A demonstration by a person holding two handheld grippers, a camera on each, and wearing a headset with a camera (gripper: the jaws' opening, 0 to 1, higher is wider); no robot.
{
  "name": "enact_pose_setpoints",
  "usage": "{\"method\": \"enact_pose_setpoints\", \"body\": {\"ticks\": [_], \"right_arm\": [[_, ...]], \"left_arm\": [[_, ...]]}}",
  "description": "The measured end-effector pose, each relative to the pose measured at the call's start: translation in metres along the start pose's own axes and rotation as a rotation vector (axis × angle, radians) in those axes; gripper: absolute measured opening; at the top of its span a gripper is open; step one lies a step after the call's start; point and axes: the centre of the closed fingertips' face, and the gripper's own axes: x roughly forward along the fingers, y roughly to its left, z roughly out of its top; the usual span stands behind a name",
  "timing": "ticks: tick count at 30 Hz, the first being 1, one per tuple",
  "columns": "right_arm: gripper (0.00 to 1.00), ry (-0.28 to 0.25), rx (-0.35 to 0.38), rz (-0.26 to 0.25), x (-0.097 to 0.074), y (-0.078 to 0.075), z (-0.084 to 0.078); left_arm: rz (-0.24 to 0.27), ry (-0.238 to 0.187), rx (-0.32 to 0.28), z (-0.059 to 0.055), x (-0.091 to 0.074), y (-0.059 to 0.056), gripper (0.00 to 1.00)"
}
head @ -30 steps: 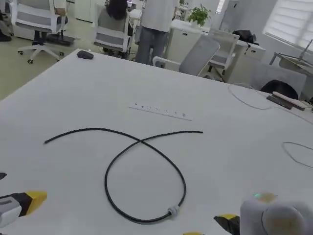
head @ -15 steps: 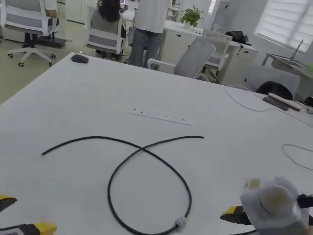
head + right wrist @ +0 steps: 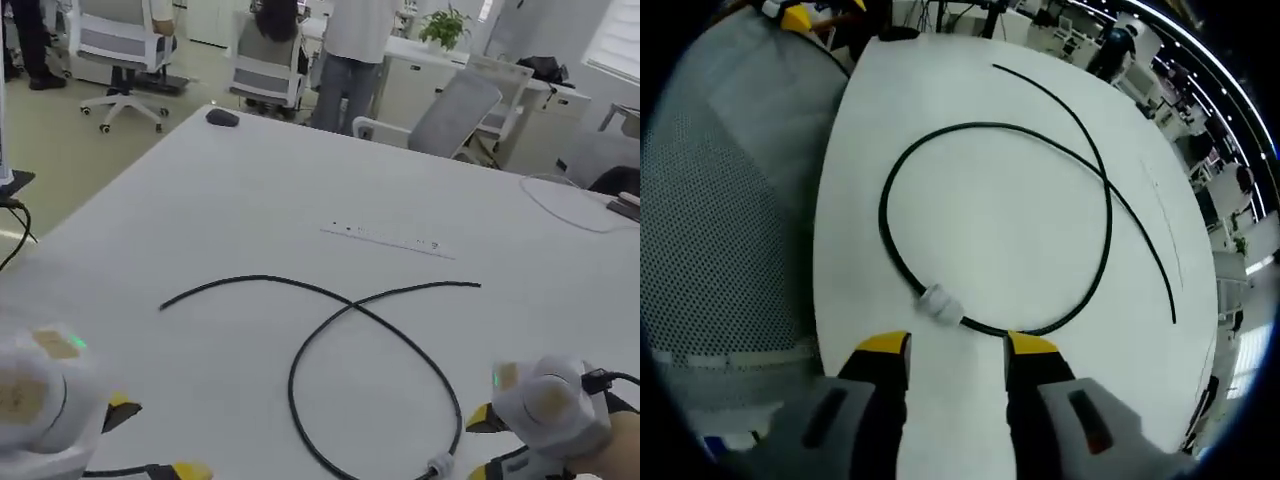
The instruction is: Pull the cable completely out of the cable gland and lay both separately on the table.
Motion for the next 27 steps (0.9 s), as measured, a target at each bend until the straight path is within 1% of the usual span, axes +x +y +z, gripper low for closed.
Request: {"method": "enact_pose_setpoints", "body": {"ticks": [1, 3, 5, 6, 7, 8, 9, 10, 11, 13, 14, 15, 18, 19, 20, 22, 24, 25, 26, 27], "right_arm": [[0.37, 0.012, -0.037, 0.005, 0.003, -0.002, 0.0], [0.36, 0.018, -0.085, 0.026, 0.008, -0.003, -0.001], [0.33, 0.029, -0.124, 0.054, 0.015, -0.004, -0.004], [0.29, 0.025, -0.138, 0.083, 0.019, -0.001, -0.005], [0.24, 0.018, -0.155, 0.087, 0.022, -0.002, -0.004], [0.23, 0.012, -0.172, 0.084, 0.023, -0.003, -0.003], [0.24, 0.005, -0.188, 0.102, 0.024, 0.0, -0.002], [0.22, -0.01, -0.206, 0.12, 0.023, 0.002, 0.001], [0.22, -0.044, -0.214, 0.127, 0.024, 0.003, 0.006], [0.24, -0.032, -0.228, 0.139, 0.024, 0.004, 0.004], [0.23, -0.028, -0.248, 0.144, 0.024, 0.005, 0.004], [0.23, -0.044, -0.277, 0.155, 0.024, 0.008, 0.007], [0.18, -0.053, -0.299, 0.176, 0.024, 0.012, 0.007], [0.17, -0.063, -0.302, 0.178, 0.024, 0.012, 0.006], [0.14, -0.073, -0.297, 0.181, 0.024, 0.013, 0.006], [0.14, -0.092, -0.285, 0.176, 0.025, 0.012, 0.006], [0.14, -0.107, -0.257, 0.172, 0.024, 0.012, 0.006], [0.14, -0.126, -0.2, 0.186, 0.022, 0.016, 0.007], [0.14, -0.145, -0.164, 0.192, 0.02, 0.017, 0.01], [0.14, -0.172, -0.149, 0.196, 0.017, 0.018, 0.014]], "left_arm": [[0.006, 0.0, 0.001, 0.0, 0.0, 0.001, 0.55], [0.015, 0.001, 0.003, 0.0, -0.001, 0.003, 0.56], [0.029, -0.01, -0.019, 0.002, -0.003, 0.004, 0.56], [0.044, -0.017, -0.024, 0.004, -0.005, 0.006, 0.56], [0.059, -0.014, -0.028, 0.004, -0.006, 0.007, 0.56], [0.069, -0.005, -0.03, 0.003, -0.007, 0.008, 0.56], [0.08, 0.006, -0.034, 0.003, -0.009, 0.008, 0.56], [0.09, 0.007, -0.038, 0.003, -0.01, 0.008, 0.56], [0.101, 0.007, -0.044, 0.004, -0.011, 0.008, 0.56], [0.114, 0.011, -0.046, 0.004, -0.013, 0.006, 0.56], [0.125, 0.016, -0.044, 0.004, -0.014, 0.006, 0.56], [0.135, 0.023, -0.041, 0.003, -0.014, 0.007, 0.56], [0.176, 0.032, -0.026, 0.007, -0.019, 0.006, 0.56], [0.184, 0.03, -0.022, 0.009, -0.02, 0.005, 0.56], [0.192, 0.027, -0.017, 0.013, -0.022, 0.005, 0.56], [0.198, 0.021, -0.01, 0.019, -0.023, 0.003, 0.56], [0.202, 0.015, -0.005, 0.025, -0.023, 0.001, 0.55], [0.203, 0.014, 0.001, 0.028, -0.022, 0.0, 0.55], [0.201, 0.014, 0.012, 0.032, -0.021, -0.004, 0.55], [0.199, 0.014, 0.02, 0.035, -0.02, -0.006, 0.55]]}}
